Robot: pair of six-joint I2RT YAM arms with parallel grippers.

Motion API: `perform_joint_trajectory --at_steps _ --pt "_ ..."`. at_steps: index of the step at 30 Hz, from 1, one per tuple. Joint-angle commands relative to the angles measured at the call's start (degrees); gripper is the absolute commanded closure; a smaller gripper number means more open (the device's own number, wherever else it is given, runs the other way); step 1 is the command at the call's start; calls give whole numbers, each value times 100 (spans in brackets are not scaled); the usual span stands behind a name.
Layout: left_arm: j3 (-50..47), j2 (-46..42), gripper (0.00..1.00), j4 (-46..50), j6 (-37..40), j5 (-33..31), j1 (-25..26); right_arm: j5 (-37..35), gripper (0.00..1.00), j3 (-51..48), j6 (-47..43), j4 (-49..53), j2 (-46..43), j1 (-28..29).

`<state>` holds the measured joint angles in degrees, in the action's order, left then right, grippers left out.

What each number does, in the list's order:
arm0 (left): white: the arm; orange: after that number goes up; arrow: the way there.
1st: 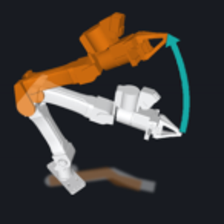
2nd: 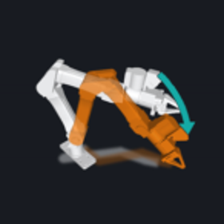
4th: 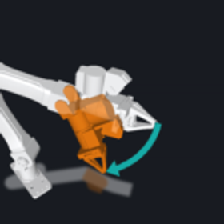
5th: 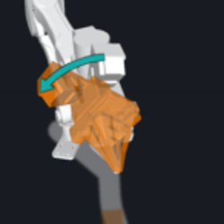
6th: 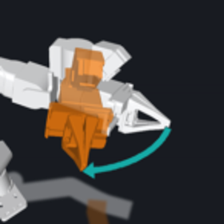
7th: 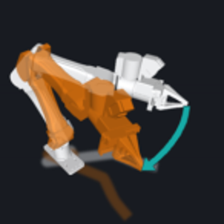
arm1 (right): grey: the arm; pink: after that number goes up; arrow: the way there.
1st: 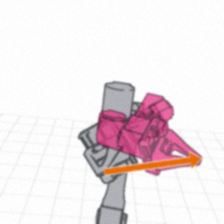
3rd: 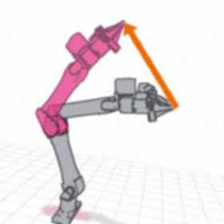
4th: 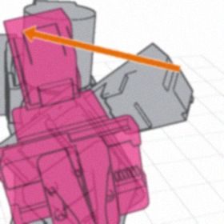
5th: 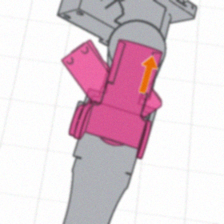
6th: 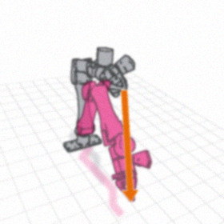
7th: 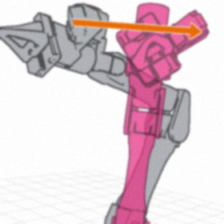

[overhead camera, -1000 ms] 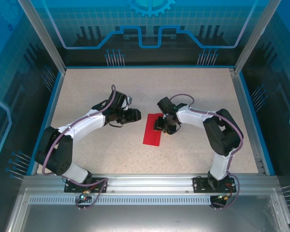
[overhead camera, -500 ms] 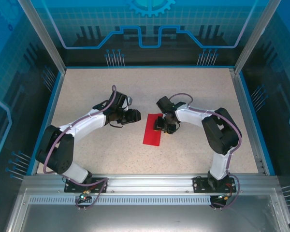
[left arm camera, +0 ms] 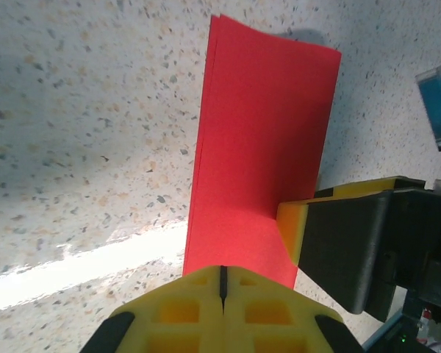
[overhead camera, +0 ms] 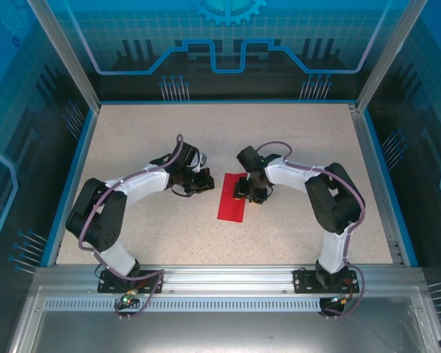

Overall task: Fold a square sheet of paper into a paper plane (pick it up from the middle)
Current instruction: Hold the square sheet of paper at the center of the table.

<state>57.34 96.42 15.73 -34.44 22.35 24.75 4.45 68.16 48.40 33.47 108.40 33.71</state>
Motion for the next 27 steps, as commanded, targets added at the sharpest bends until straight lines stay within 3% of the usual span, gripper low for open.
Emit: perform_joint_trajectory --at_steps 1,27 --pt "269 256 100 -210 -156 384 136 -314 46 -163 -59 67 496 38" --pt "643 1447 100 -549 -402 398 455 -289 47 -101 -85 114 639 45"
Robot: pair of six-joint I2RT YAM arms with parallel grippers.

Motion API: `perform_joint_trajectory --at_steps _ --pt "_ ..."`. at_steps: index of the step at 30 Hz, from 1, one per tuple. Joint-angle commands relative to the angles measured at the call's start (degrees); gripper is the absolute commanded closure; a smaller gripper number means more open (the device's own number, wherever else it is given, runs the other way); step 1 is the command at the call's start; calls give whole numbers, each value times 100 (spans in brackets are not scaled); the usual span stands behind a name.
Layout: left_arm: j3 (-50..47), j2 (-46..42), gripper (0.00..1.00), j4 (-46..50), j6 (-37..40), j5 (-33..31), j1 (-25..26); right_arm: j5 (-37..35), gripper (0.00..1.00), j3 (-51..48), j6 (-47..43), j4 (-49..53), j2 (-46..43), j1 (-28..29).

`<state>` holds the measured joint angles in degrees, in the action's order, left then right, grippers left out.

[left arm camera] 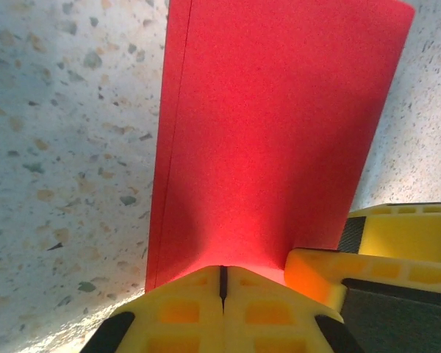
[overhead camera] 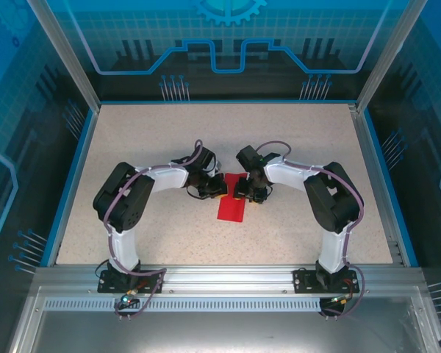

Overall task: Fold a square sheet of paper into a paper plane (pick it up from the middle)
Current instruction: Hold the square sheet of paper at the center of the table.

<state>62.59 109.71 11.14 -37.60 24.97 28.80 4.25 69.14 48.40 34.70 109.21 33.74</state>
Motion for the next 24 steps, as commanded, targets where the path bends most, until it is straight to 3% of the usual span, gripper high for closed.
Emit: perform_joint_trajectory --at_steps 1,13,19,24 --pt "106 136 100 -85 -74 113 56 -267 47 -200 -81 -7 569 45" --pt "-71 408 100 152 120 -254 73 -101 46 -190 -126 -179 397 45" --pt "-177 420 100 204 195 -385 69 177 41 -334 -261 -677 -449 -88" --pt "-186 411 100 217 221 -405 81 944 42 -1077 -140 -1785 -1274 -429"
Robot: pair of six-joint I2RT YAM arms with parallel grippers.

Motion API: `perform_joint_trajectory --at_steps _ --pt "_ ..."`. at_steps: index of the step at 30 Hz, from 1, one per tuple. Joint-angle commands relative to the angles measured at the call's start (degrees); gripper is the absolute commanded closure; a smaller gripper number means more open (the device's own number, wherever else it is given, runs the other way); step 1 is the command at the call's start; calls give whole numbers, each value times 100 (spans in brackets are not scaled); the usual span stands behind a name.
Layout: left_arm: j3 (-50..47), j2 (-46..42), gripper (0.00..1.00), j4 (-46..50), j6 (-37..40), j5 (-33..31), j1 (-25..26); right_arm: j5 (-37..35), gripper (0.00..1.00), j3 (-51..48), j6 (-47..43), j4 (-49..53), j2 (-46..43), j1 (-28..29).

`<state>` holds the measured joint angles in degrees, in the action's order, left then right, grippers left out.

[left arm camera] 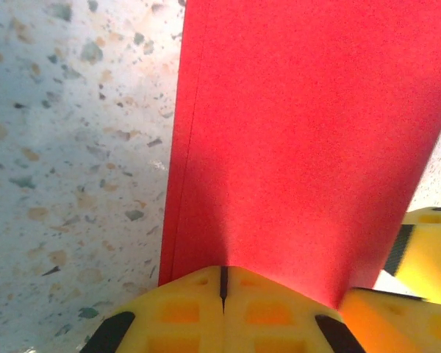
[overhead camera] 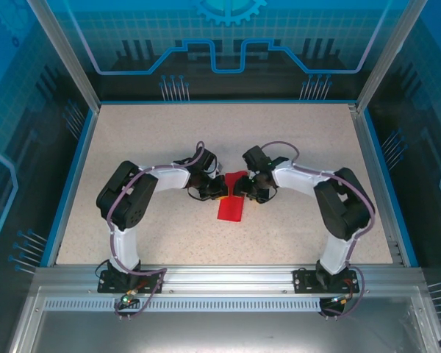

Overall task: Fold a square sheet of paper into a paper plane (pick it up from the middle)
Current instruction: Hold the square sheet of paper at the center of the table, then fold the square sheet of paper in half at the center of the table.

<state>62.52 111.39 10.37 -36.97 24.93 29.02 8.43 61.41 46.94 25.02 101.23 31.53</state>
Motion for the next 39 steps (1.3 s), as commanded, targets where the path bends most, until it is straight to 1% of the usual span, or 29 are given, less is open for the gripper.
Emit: perform_joint_trajectory --at_steps 1,3,6,8,10,12,17,20,21,32,39 --pt "-192 239 100 290 155 -405 60 642 44 -407 59 -982 -552 -242" --pt "-191 234 100 290 157 -410 59 956 59 -574 88 -1330 -635 -279" --pt "-181 242 100 291 161 -420 60 1315 78 -745 194 -1792 -596 -260" --pt "-172 251 100 290 173 -410 59 1392 89 -820 247 -1946 -522 -264" --pt "-170 260 100 306 172 -418 56 1353 93 -881 231 -1961 -483 -269" --pt "-179 260 100 294 173 -416 60 1463 95 -941 213 -2075 -423 -287" --pt "-179 278 100 290 159 -419 60 1705 96 -1067 186 -2360 -192 -331" --pt "-179 278 100 290 163 -419 54 1699 97 -1069 201 -2458 -79 -357" --pt "-179 283 100 290 156 -419 60 1676 97 -1253 201 -2495 -71 -366" --pt "-181 322 100 299 172 -422 54 1730 96 -1716 90 -2824 -29 -548" --pt "-193 330 100 308 168 -446 60 1670 99 -1943 -4 -2886 238 -569"
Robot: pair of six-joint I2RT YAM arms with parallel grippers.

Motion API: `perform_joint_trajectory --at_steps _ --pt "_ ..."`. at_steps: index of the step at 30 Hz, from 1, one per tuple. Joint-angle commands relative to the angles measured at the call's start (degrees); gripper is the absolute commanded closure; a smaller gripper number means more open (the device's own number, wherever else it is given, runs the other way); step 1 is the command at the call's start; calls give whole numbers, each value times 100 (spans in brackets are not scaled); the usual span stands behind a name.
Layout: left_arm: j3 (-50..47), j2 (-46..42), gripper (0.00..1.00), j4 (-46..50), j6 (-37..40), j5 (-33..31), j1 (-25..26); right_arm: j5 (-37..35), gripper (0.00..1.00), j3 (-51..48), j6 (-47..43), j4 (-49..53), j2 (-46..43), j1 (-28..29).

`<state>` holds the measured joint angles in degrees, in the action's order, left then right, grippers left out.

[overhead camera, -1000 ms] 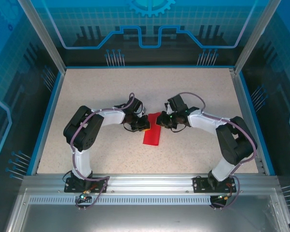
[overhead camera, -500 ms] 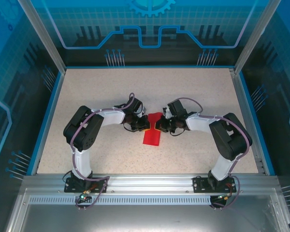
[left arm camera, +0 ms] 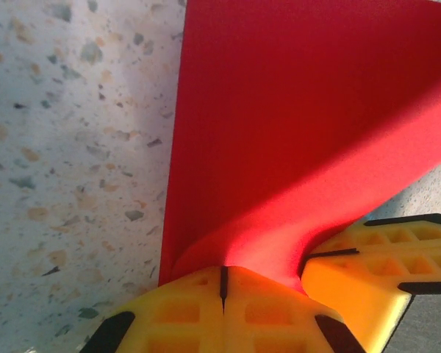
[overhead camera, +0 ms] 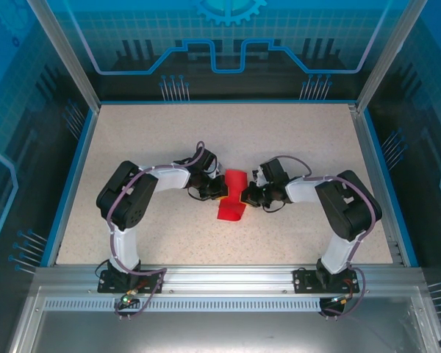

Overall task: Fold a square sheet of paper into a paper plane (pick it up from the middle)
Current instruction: Fold the square sheet of paper in half at the center of the table.

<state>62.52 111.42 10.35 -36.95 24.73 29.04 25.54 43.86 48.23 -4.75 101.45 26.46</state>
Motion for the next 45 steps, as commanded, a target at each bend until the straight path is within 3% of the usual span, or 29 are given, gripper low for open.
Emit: perform_joint_trajectory --at_steps 1,12,19,30,45 --pt "-198 328 100 310 168 -430 53 -96 99 -186 -196 169 223 -54" --pt "-171 328 100 345 185 -444 56 179 96 -246 -140 -118 -451 11" --pt "-153 341 100 354 196 -443 58 410 96 -220 99 -472 -201 179" --pt "-155 354 100 378 231 -469 56 180 97 -753 11 -549 -20 124" --pt "-179 328 100 398 239 -469 52 317 95 -697 257 -693 -487 436"
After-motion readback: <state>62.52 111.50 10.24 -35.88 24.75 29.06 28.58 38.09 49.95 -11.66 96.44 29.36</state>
